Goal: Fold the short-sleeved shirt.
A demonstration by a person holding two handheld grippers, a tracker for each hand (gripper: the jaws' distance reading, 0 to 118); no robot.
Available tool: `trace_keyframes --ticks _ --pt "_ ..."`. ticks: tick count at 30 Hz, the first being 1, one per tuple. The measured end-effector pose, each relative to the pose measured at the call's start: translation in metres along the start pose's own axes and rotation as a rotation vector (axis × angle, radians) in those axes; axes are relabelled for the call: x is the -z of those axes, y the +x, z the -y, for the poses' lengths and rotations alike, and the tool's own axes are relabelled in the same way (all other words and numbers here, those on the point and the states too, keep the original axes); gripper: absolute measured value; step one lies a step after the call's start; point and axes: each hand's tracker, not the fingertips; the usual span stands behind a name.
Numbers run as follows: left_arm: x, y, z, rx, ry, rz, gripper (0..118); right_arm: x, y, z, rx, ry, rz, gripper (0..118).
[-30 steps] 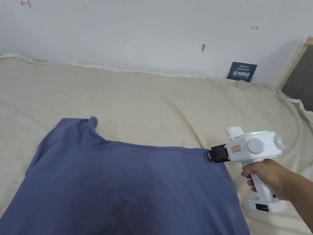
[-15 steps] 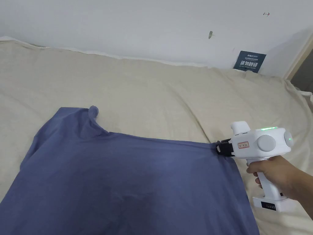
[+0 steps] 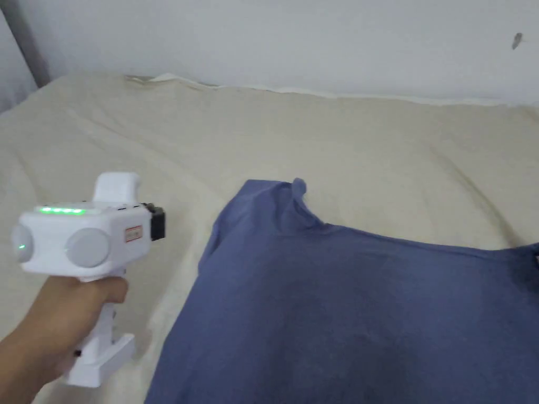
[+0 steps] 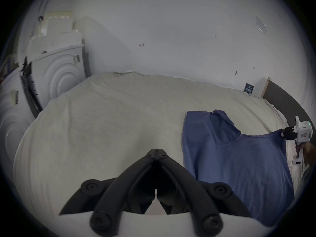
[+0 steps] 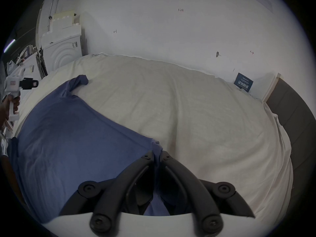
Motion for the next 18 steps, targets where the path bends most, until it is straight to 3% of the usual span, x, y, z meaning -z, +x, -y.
trace_keyframes --ticks 2,8,9,10,11,18 --pt "0.023 0.000 -0.014 -0.004 -0.032 0.032 0 -0.005 -0.017 0.000 0.002 -0.011 -0.008 6" --pt "0.084 0.011 -0.044 -0.015 -0.145 0.128 0 -0.004 -0.014 0.002 0.020 -0.034 0.003 6" --pt "0.095 0.012 -0.047 -0.034 -0.160 0.134 7 -0.004 -0.013 0.000 0.024 -0.033 -0.002 6" --pt "0.103 0.014 -0.046 -0.048 -0.185 0.146 31 -0.004 -0.013 -0.001 0.030 -0.033 -0.003 6" --pt "0.111 0.016 -0.049 -0.057 -0.225 0.180 42 -0.005 -0.014 -0.002 0.031 -0.033 0.001 6" --pt "0.127 0.041 -0.044 -0.071 -0.277 0.250 43 0.003 -0.003 -0.002 0.028 -0.040 -0.007 6"
